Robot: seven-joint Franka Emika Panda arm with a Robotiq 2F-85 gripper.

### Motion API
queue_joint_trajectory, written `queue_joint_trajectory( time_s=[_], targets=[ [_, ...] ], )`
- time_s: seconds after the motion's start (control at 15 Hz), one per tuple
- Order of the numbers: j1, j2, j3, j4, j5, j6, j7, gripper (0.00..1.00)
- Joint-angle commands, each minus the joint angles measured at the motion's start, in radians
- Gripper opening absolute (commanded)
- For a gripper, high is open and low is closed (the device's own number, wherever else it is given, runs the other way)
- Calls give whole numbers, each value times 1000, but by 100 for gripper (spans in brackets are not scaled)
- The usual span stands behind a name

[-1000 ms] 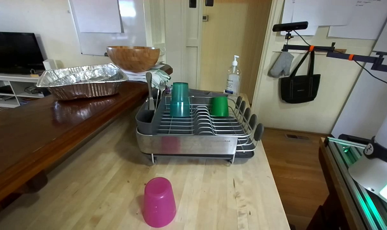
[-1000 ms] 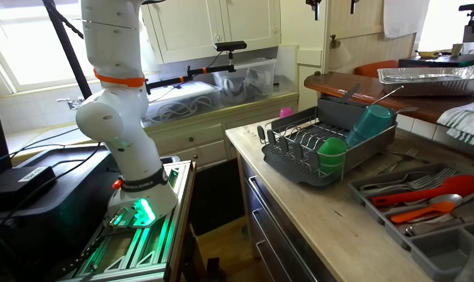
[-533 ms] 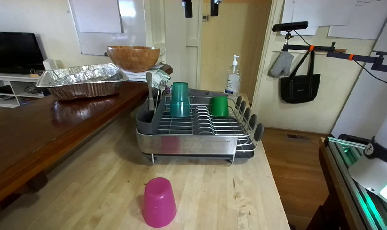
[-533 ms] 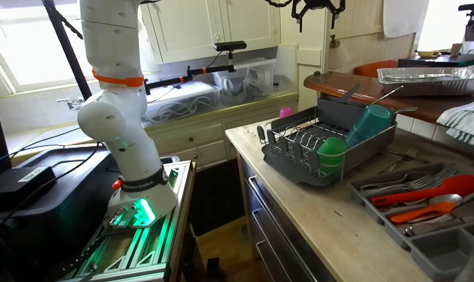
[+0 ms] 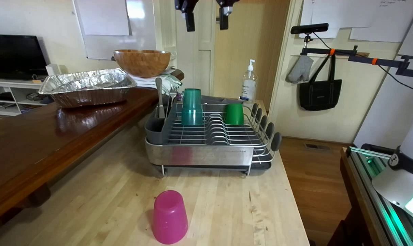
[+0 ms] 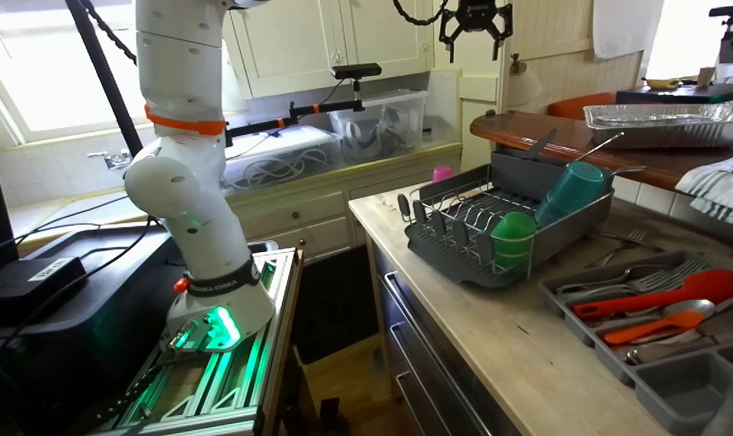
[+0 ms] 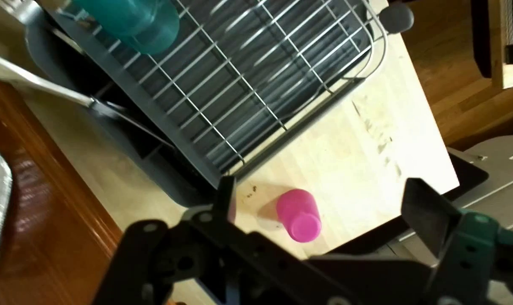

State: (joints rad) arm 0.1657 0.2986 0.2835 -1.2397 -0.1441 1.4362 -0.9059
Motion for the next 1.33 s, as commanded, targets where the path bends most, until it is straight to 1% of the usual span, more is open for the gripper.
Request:
queue_joint_trajectory(
  time_s=[0.0,0.13,0.27,0.4,0.47,0.6,0.73,0.8,0.87,1.13,1.2,1.27],
  targets=[
    [132,139,28,112,-34,-16,21,100],
    [196,209,31,163,-55,-25,24,100],
    [253,274,25,206,-90,-7,14,100],
    [293,325,17,243,-116,-7,6,100],
    [307,342,13,256,-122,-27,5,100],
    [332,367,3,261,-132,-38,28,100],
    [330,378,7,244,-130,-19,22,100],
    [326,377,12,244,-130,-15,-16,100],
    [320,356,13,210,-111,1,17,100],
    [319,363,13,218,-111,1,1,100],
    [341,385,-1,246,-123,-19,61,100],
    [355,402,-11,249,-125,-8,132,100]
  ],
)
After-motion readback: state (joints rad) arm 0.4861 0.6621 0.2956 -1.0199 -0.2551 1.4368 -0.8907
